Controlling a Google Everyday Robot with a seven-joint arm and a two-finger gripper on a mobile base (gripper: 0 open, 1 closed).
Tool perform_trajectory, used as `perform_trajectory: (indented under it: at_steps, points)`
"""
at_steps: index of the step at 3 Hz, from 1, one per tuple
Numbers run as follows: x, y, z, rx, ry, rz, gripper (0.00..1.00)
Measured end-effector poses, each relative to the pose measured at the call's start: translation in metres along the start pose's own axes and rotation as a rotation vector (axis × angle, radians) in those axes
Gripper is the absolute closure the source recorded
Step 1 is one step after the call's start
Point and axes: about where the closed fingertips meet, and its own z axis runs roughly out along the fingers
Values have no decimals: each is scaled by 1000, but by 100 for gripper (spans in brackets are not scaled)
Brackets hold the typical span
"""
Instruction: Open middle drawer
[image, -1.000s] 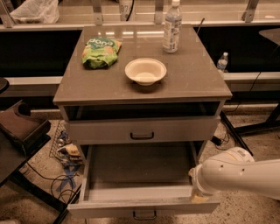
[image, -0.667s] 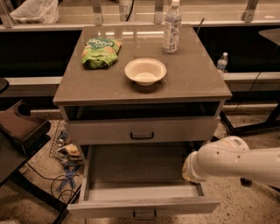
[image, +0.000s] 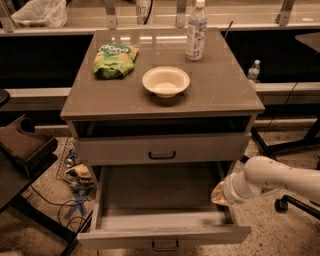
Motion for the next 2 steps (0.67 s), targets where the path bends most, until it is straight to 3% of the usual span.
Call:
perform_trajectory:
  at_steps: [1, 2]
  points:
    - [25, 6, 40, -78, -89, -28, 100]
    - [32, 10, 58, -107, -112, -49, 100]
